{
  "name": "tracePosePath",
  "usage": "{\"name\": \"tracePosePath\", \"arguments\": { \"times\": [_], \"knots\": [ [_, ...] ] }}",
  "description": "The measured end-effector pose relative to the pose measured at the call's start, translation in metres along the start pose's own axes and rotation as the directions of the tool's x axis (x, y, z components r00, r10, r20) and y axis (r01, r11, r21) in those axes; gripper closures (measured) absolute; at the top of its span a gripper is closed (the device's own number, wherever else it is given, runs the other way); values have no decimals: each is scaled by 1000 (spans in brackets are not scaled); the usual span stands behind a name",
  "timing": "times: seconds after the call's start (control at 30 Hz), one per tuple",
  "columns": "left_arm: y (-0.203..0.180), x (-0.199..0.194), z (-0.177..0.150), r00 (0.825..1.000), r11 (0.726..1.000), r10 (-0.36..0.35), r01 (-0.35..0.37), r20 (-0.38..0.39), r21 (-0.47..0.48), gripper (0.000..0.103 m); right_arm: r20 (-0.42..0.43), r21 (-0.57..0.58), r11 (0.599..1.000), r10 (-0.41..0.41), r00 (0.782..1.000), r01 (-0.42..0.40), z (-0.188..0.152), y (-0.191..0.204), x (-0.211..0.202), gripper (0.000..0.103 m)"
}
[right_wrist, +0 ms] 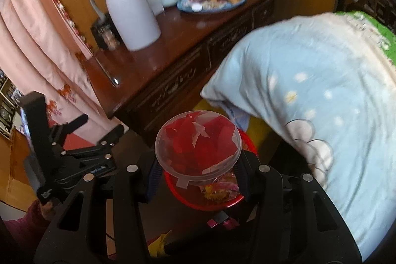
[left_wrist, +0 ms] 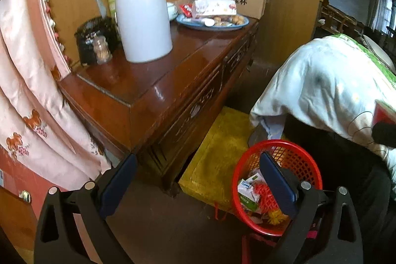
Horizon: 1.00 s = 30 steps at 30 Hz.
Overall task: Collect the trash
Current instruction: 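Open both tools over the red wastebasket to drop bag and cup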
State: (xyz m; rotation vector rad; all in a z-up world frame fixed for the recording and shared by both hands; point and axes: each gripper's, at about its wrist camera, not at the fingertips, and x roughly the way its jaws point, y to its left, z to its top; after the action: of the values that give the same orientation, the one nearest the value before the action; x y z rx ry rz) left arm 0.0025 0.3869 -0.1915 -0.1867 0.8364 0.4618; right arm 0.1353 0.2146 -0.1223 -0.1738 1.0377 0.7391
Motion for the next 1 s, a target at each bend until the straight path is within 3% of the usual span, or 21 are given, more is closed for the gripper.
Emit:
{"name": "tracePosePath", "arguments": {
  "times": [0.2, 0.43, 0.73, 0.83, 1.0],
  "knots": [
    [8, 22, -8, 998, 1000, -12, 10, -63, -24, 6, -118, 19, 1000, 4, 993, -2, -2, -6, 53, 52],
    [13, 41, -16, 993, 999, -24, 19, -113, -44, 6, -250, 23, 1000, -11, 968, 18, -10, -9, 117, 52],
    [12, 53, -22, 989, 999, -20, 15, -149, -32, 6, -312, -2, 1000, -21, 950, 21, -17, -8, 154, 52],
    [9, 54, -24, 988, 1000, -12, 10, -151, -14, 6, -336, 28, 1000, -5, 942, 15, -20, -18, 157, 43],
    [2, 46, -21, 992, 1000, -12, 13, -129, 9, 6, -295, 21, 1000, -8, 956, 15, -17, -18, 138, 43]
  ]
}}
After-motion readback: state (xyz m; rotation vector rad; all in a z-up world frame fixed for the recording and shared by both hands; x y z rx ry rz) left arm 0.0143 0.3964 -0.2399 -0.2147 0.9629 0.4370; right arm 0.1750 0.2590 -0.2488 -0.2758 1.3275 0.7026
